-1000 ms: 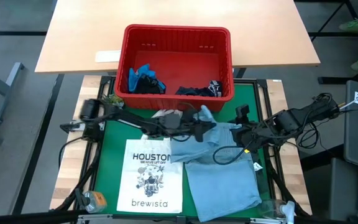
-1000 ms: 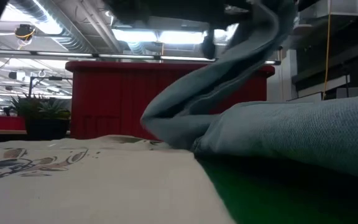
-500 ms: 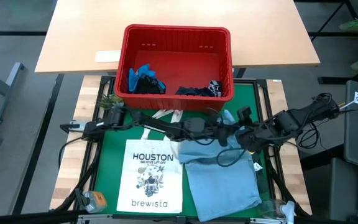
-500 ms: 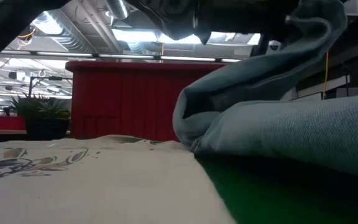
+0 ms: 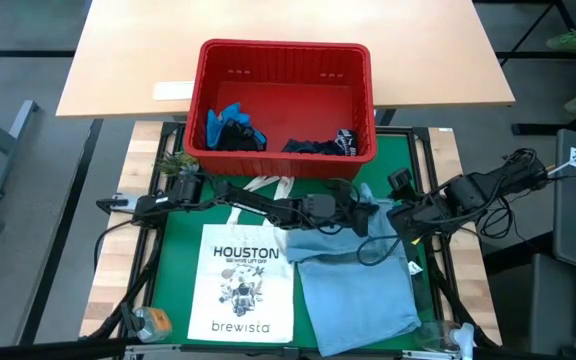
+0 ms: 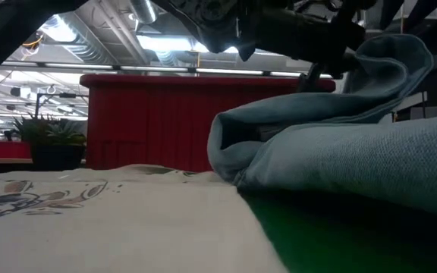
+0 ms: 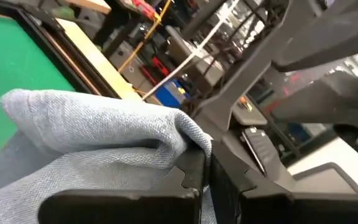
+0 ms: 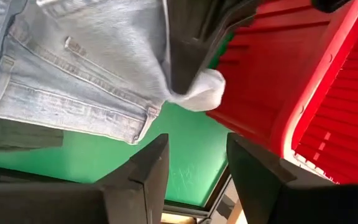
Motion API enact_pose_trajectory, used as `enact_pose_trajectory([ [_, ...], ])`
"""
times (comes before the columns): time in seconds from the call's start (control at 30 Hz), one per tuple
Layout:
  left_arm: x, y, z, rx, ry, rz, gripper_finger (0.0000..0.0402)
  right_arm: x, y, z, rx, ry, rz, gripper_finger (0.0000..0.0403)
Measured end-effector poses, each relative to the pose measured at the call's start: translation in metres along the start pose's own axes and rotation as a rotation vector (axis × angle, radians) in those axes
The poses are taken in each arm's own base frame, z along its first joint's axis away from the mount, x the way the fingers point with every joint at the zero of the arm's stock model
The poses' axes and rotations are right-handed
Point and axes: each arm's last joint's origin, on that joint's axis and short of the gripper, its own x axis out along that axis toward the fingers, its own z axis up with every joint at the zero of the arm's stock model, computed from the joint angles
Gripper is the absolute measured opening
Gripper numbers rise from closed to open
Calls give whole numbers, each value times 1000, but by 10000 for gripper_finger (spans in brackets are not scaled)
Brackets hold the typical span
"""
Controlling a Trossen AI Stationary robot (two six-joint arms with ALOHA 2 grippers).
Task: Fold Laundry from Bin
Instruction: Fold the light blue jeans
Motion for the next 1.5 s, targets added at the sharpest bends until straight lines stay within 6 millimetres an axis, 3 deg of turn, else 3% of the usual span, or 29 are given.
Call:
enact_pose_trajectory([
  [0.67, 0, 1, 2, 46, -44, 40, 13, -8, -8, -1, -27, -8, -138, 161],
  [0.83, 0, 1, 2, 100, -49, 43, 42, -8, -8, -1, -26, -9, -139, 161],
  [1.03, 0, 2, 3, 152, -63, 60, 106, -8, -8, -1, -25, -9, -139, 161],
  [1.23, 0, 0, 11, 462, -41, 44, 150, -8, -7, -1, 127, -24, -113, 161],
  [1.5, -21, -39, 35, 747, -1, 34, 155, -9, -4, -3, 199, -45, 4, 161],
])
